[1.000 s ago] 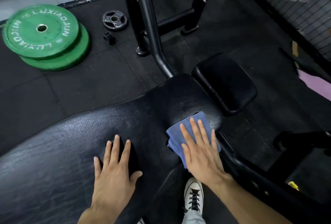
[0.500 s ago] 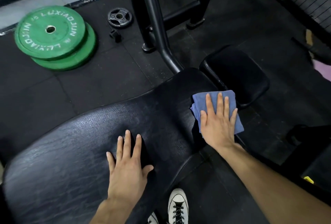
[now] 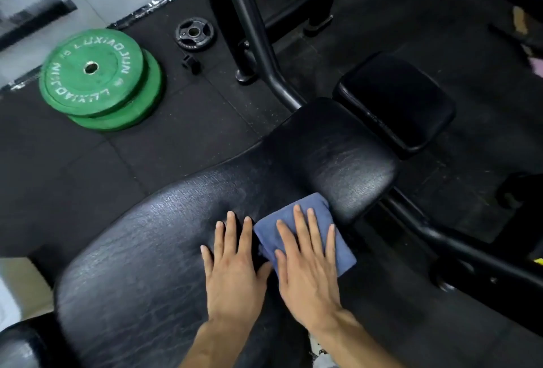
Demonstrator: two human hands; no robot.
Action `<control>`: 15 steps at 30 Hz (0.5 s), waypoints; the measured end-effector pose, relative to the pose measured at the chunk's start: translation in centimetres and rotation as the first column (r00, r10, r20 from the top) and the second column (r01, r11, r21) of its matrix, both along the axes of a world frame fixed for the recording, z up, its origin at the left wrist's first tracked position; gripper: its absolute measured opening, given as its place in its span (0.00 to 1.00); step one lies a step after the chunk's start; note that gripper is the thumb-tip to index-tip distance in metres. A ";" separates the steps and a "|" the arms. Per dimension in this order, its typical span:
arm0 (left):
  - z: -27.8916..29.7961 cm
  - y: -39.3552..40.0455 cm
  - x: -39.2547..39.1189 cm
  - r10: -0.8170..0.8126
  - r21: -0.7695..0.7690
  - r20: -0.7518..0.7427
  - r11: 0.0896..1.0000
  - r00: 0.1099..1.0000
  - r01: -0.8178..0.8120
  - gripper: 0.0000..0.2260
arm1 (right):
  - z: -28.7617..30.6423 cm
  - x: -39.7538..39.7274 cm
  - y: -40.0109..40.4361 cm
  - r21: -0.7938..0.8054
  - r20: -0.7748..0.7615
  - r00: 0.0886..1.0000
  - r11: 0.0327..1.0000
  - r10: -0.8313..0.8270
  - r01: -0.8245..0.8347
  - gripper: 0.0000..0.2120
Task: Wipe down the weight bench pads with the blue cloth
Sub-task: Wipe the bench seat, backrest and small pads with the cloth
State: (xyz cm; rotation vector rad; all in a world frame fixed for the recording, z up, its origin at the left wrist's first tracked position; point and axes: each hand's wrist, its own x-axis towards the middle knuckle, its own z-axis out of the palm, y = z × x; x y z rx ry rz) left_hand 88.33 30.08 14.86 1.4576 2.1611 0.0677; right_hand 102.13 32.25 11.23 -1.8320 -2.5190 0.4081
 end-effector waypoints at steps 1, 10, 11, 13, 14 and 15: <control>0.2 0.0 -0.1 -0.002 0.006 -0.001 1.000 1.000 0.002 0.39 | 0.0 -0.6 0.3 0.002 0.010 1.000 1.000 0.011 -0.011 0.27; -0.3 -0.3 -2.7 -0.188 0.037 -0.101 0.981 0.977 0.193 0.41 | -0.7 -5.5 10.5 0.015 0.012 0.999 0.999 0.047 -0.047 0.26; -0.6 -0.4 -3.0 -0.221 0.035 -0.114 0.973 0.969 0.226 0.41 | -0.5 -6.2 11.8 0.002 0.025 1.000 1.000 -0.003 0.003 0.26; -1.2 -0.5 -3.4 -0.268 0.030 -0.135 0.961 0.954 0.274 0.42 | -0.3 -7.2 13.5 -0.016 0.062 0.992 0.994 -0.110 0.111 0.26; -1.2 -0.3 -3.6 -0.289 0.034 -0.136 0.955 0.948 0.296 0.42 | -0.4 -7.5 13.7 -0.011 0.069 0.986 0.989 -0.149 0.151 0.26; -1.2 0.0 -3.8 -0.308 0.042 -0.125 0.948 0.943 0.315 0.41 | -0.4 -7.5 13.4 0.004 0.071 0.981 0.984 -0.180 0.180 0.26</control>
